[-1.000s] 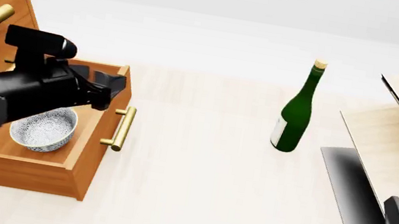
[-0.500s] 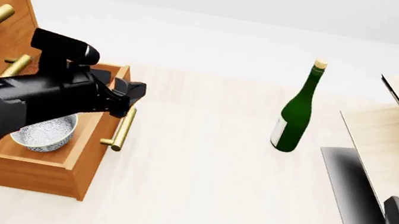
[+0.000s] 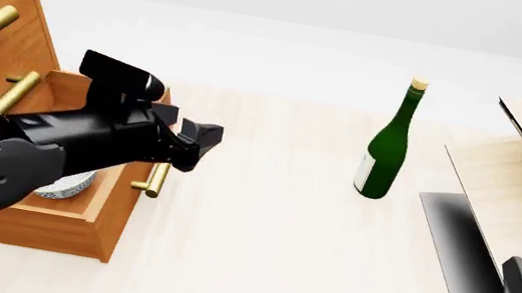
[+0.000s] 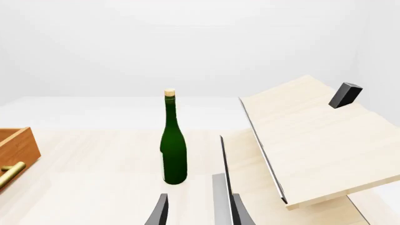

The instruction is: Put the bowl in the bottom drawer of the cabinet and close it.

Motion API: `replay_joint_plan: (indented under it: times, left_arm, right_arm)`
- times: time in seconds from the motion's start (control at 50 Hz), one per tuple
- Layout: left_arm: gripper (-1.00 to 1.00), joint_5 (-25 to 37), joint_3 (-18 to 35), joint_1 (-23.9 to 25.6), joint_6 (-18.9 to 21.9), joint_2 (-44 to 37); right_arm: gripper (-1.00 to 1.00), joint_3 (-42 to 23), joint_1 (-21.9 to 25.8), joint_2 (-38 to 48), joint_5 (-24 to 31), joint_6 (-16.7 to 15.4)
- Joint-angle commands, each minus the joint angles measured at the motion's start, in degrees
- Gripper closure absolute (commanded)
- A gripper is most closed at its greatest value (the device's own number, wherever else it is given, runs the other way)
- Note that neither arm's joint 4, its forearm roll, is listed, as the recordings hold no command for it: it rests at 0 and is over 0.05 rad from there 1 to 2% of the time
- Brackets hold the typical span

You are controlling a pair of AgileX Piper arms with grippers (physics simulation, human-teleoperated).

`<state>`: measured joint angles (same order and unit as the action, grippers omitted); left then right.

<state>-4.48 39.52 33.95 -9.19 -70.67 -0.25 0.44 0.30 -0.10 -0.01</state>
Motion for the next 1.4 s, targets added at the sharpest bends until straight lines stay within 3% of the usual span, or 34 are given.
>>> replay_joint_plan:
  times: [0.02, 0.22, 0.34, 1.0, 1.18, 1.4]
  left_arm:
    - [-1.0, 0.0, 0.9, 3.3, -0.6, -1.5]
    - [-1.0, 0.8, 1.8, 6.8, -1.7, -3.2]
    - [-1.0, -0.2, 0.9, 8.6, -4.3, -3.7]
    - [-1.0, -7.1, -8.1, 8.2, -15.3, -2.8]
    - [-1.0, -11.1, -11.7, 7.6, -19.6, -5.8]
    - [-1.0, -11.3, -12.7, 7.0, -21.9, -9.4]
  right_arm:
    - [-1.0, 0.0, 0.0, 0.0, 0.0, 0.0]
    - [-1.0, 0.0, 0.0, 0.0, 0.0, 0.0]
    - [-1.0, 0.0, 0.0, 0.0, 0.0, 0.0]
    - [-1.0, 0.0, 0.0, 0.0, 0.0, 0.0]
    - [-1.0, 0.0, 0.0, 0.0, 0.0, 0.0]
    - [-1.0, 0.0, 0.0, 0.0, 0.0, 0.0]
